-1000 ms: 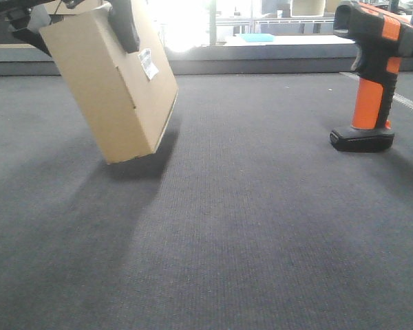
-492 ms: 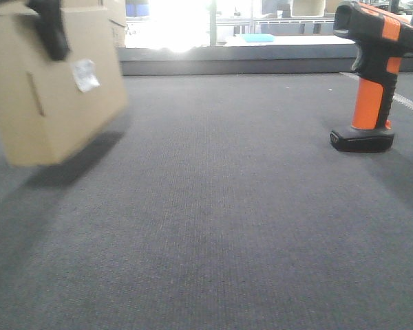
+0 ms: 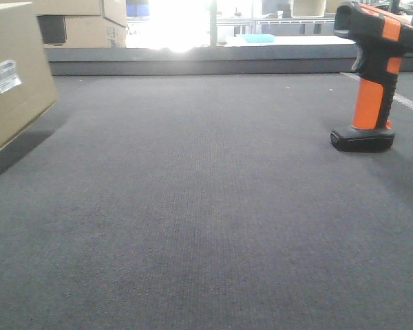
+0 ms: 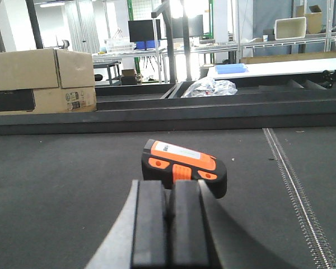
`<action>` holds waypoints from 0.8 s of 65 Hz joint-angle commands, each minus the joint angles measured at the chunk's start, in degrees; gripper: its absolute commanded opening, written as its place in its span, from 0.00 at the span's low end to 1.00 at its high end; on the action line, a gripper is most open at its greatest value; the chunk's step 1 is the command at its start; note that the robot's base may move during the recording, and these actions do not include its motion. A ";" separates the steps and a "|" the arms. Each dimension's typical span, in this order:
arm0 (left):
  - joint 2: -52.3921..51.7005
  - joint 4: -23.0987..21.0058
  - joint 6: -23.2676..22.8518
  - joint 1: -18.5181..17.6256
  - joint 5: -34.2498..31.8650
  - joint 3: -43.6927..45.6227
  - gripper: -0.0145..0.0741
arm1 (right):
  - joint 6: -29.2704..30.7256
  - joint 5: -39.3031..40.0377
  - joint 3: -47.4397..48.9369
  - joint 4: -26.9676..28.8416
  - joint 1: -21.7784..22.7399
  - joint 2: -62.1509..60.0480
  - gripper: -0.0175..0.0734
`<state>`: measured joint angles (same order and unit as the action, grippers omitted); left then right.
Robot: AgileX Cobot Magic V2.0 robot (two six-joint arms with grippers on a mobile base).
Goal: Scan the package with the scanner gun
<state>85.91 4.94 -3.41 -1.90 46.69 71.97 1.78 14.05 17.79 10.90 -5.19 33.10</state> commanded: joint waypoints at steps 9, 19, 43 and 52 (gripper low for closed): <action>-2.08 -0.31 1.98 0.16 -5.81 -4.43 0.31 | 0.43 -0.15 0.00 -0.34 0.14 -0.38 0.01; -2.08 -0.21 2.36 0.16 -6.46 -4.81 0.31 | 0.43 -0.15 0.00 -0.34 0.14 -0.38 0.01; -1.96 -0.07 2.37 0.16 -6.47 -4.94 0.31 | 0.43 -0.15 0.00 -0.34 0.14 -0.38 0.01; -1.74 -0.21 2.37 0.16 -5.05 -5.06 0.45 | 0.43 -0.15 0.00 -0.34 0.14 -0.38 0.01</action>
<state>84.68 4.96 -1.25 -1.81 41.62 66.97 1.92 13.21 17.79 10.90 -5.19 33.11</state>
